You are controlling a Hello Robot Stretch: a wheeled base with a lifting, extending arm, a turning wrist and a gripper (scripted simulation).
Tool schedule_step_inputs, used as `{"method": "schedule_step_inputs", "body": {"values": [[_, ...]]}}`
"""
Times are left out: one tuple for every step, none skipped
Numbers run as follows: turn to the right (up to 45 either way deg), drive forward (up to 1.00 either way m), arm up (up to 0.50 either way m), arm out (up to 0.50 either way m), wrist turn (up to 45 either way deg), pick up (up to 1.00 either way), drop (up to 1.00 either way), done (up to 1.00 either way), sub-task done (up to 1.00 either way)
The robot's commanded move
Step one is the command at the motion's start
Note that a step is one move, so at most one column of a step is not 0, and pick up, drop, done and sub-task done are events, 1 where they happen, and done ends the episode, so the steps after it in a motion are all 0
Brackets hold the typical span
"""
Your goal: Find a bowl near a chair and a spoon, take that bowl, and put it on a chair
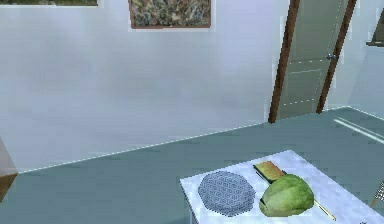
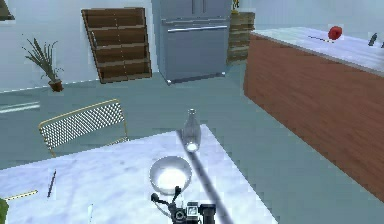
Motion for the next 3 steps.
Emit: {"method": "schedule_step_inputs", "body": {"values": [[0.0,0.0,0.0,0.0,0.0,1.0,0.0,0.0,0.0],[0.0,0.0,0.1,0.0,0.0,0.0,0.0,0.0,0.0],[0.0,0.0,0.32,0.0,0.0,0.0,0.0,0.0,0.0]]}}
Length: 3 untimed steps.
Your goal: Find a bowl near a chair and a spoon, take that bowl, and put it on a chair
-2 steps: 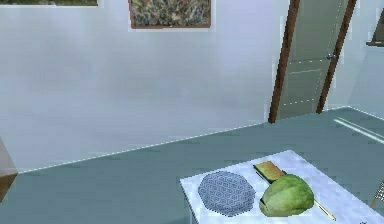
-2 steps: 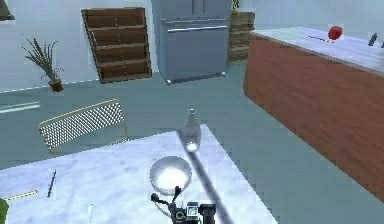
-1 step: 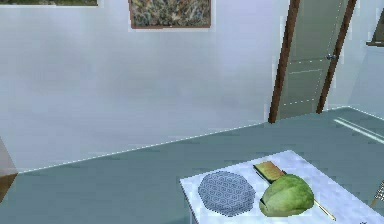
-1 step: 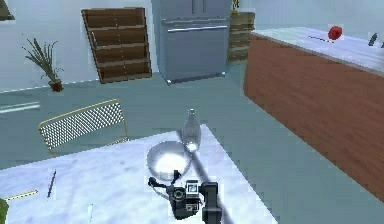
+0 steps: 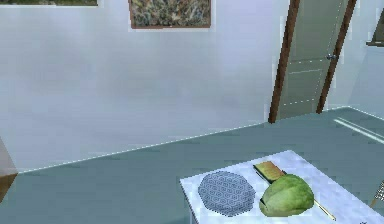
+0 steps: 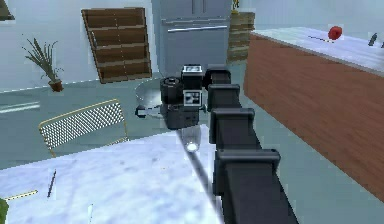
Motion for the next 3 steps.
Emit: {"method": "schedule_step_inputs", "body": {"values": [[0.0,0.0,0.0,0.0,-45.0,0.0,0.0,0.0,0.0],[0.0,0.0,0.0,0.0,-45.0,0.0,0.0,0.0,0.0],[0.0,0.0,0.0,0.0,-18.0,0.0,0.0,0.0,0.0]]}}
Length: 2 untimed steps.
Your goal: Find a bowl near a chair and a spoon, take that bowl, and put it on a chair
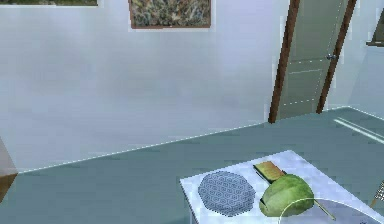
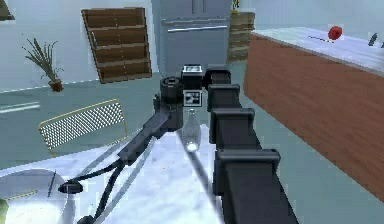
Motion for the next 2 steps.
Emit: {"method": "schedule_step_inputs", "body": {"values": [[0.0,0.0,0.0,-0.22,0.0,0.0,0.0,0.0,0.0],[-45.0,0.0,0.0,0.0,0.0,0.0,0.0,0.0,0.0]]}}
